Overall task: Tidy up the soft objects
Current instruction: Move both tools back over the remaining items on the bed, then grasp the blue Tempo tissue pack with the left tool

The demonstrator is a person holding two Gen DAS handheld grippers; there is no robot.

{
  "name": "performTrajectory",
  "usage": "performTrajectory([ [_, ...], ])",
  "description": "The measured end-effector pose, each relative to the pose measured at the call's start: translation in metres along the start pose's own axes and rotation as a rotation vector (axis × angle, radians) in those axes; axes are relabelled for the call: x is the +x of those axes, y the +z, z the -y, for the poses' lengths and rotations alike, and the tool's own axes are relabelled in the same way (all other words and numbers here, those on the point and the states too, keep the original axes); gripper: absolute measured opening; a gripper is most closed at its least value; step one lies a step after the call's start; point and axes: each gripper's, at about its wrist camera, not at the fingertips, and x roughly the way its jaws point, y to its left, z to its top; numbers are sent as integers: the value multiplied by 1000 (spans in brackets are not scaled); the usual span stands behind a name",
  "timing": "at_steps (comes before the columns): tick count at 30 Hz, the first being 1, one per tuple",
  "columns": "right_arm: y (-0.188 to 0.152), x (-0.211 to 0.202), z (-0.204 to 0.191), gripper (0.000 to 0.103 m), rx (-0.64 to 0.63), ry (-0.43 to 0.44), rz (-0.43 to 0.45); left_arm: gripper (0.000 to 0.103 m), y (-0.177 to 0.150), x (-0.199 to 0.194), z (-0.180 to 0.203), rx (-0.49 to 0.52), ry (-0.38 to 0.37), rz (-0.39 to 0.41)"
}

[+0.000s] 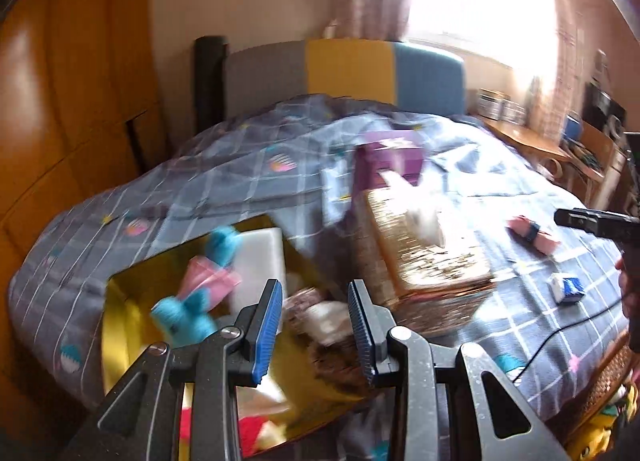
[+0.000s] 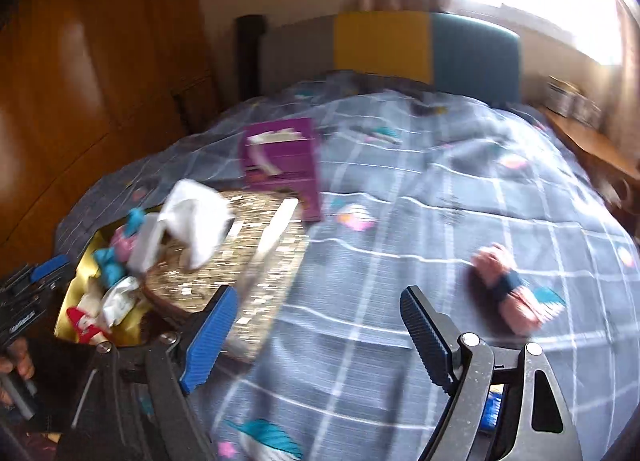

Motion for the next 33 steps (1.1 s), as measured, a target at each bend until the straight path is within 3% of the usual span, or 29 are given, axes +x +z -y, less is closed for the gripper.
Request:
performTrajectory([
  [8,-20,-32,118,87,348,-253,6,34,31,14,86,182,-204,0],
  [13,-37,-50,164,87,474,-291,10,38,36,40,155,309,-347,-77],
  [15,-40,-56,171,87,480,-297,10,41,33,54,184,363,-418,-135],
  [16,-42,-57,174,88,485,-295,8,42,29,61,198,362,-458,-183],
  [19,-47,-63,179,88,491,-306,5,59,24,85,233,319,-576,-319],
  [20,-47,-63,182,88,496,-308,8,59,22,92,245,321,-596,-349],
  [23,-50,-68,189,89,515,-305,21,59,10,111,279,322,-623,-459],
  [25,-51,-72,194,90,521,-305,28,60,8,121,298,324,-640,-490],
  [27,-52,-74,197,90,525,-300,29,73,11,125,316,307,-657,-507],
  [28,-54,-75,199,90,525,-299,28,84,14,128,324,302,-664,-515],
  [33,-59,-83,212,91,551,-295,39,86,15,142,363,296,-623,-541],
])
